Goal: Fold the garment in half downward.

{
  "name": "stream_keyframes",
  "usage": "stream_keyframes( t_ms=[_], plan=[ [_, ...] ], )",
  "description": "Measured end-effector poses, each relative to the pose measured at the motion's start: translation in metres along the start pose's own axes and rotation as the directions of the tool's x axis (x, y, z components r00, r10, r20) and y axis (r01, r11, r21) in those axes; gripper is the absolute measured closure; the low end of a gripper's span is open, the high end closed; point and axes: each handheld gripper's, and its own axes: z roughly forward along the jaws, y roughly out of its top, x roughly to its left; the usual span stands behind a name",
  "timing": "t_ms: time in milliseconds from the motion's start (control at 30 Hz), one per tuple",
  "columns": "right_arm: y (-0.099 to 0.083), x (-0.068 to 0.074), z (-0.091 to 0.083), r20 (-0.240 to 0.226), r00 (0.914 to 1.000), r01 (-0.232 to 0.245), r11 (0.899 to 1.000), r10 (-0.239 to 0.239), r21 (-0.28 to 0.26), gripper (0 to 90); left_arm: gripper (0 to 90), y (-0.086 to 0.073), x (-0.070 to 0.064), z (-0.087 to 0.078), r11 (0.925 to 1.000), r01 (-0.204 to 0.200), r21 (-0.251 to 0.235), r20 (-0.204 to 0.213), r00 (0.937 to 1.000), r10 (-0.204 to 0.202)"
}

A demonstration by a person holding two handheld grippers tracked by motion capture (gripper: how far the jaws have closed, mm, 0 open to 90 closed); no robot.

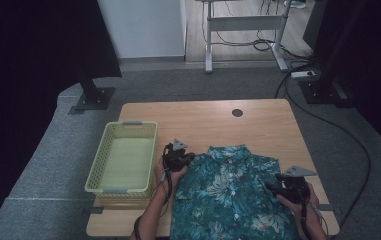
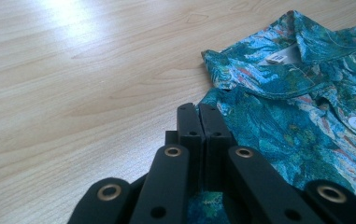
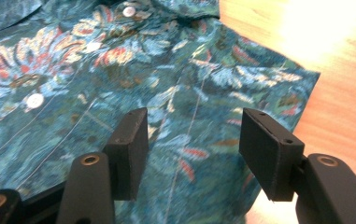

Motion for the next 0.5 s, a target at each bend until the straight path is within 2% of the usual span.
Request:
stream_keyframes(
  t_ms=[233, 333, 500],
  plan=[
    [0.009, -0.011, 0.010, -0.001, 1.0000, 0.005, 1.000, -0.005, 0.011, 41.5, 88.8, 0.002, -0.004, 0.005, 1.0000, -0.005, 0.005, 0.001, 1.0000, 0.005],
    [0.012, -0.015, 0.015, -0.001, 0.9999, -0.010, 1.000, 0.010, 0.014, 41.5, 88.8, 0.003, -0.006, 0.005, 0.9999, -0.011, 0.008, 0.001, 0.9999, 0.011],
    [0.014, -0.019, 0.021, 0.004, 1.0000, -0.006, 1.000, 0.006, 0.023, 41.5, 88.8, 0.004, -0.006, 0.003, 0.9999, -0.009, 0.005, -0.002, 1.0000, 0.009]
  ],
)
